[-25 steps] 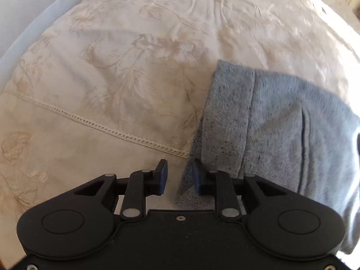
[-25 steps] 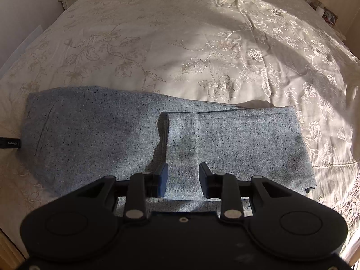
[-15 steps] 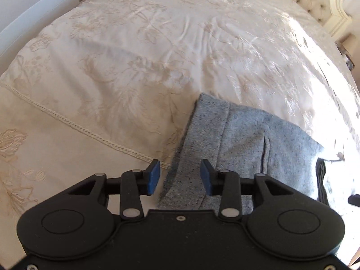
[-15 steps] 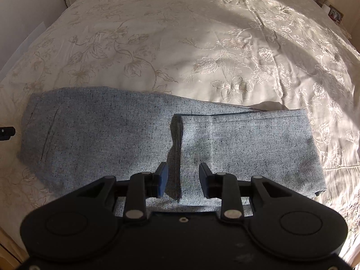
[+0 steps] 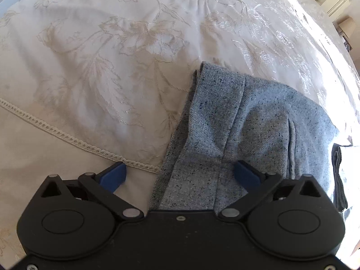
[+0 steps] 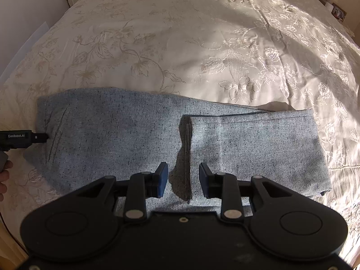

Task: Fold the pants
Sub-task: 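Grasp the waistband end with the left tool and fold it over the stack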

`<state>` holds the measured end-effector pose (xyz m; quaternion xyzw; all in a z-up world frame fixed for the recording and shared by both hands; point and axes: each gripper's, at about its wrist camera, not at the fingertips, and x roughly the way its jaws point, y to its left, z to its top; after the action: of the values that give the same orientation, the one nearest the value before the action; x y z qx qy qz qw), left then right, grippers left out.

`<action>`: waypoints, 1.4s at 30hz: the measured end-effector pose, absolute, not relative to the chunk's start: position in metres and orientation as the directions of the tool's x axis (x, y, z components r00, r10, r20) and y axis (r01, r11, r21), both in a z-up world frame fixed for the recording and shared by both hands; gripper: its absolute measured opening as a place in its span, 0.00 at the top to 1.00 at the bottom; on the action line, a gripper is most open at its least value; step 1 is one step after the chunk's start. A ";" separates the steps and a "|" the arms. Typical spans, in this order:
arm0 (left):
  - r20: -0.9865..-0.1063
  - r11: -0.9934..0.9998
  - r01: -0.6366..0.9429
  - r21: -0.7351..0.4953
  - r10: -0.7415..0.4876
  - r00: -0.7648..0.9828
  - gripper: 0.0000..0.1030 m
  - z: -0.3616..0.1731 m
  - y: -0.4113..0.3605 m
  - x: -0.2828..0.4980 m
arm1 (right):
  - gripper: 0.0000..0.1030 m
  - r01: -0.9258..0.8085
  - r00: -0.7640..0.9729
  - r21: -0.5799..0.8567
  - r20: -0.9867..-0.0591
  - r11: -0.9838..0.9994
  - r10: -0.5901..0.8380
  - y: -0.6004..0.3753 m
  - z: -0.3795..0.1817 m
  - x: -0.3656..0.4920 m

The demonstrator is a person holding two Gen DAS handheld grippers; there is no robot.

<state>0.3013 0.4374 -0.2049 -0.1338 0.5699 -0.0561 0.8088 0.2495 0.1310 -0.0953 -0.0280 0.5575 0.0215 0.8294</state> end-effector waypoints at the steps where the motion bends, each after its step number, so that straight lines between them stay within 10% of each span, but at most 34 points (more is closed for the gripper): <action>1: -0.909 0.964 -0.057 -0.261 -0.225 0.352 0.01 -0.206 0.432 0.302 | 0.69 -0.066 0.376 -0.022 -0.927 0.998 0.005 0.131 -0.096 0.250; 4: -0.901 0.961 -0.069 -0.267 -0.223 0.373 0.03 -0.207 0.428 0.300 | 0.69 -0.067 0.371 -0.016 -0.928 0.998 0.010 0.129 -0.098 0.251; 8: -0.870 0.917 -0.069 -0.392 -0.345 0.353 0.40 -0.198 0.434 0.295 | 0.69 -0.058 0.370 -0.006 -0.929 0.998 0.016 0.125 -0.100 0.251; 16: -0.871 0.905 -0.133 -0.403 -0.335 0.359 0.72 -0.176 0.432 0.293 | 0.69 -0.041 0.378 0.031 -0.925 0.999 0.044 0.114 -0.101 0.252; 31: -0.789 0.929 0.020 -0.369 -0.325 0.521 0.76 -0.038 0.324 0.295 | 0.69 -0.008 0.369 0.146 -0.919 0.989 0.139 0.040 -0.120 0.254; 42: -0.802 0.923 0.244 -0.297 -0.380 0.460 0.76 -0.038 0.110 0.303 | 0.68 -0.014 0.367 0.225 -0.905 0.974 0.214 -0.064 -0.137 0.266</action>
<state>0.3031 0.1102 -0.0384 -0.0702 0.4861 -0.1831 0.8516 0.2660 -0.0638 -0.1373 0.0896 0.5584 0.0696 0.8218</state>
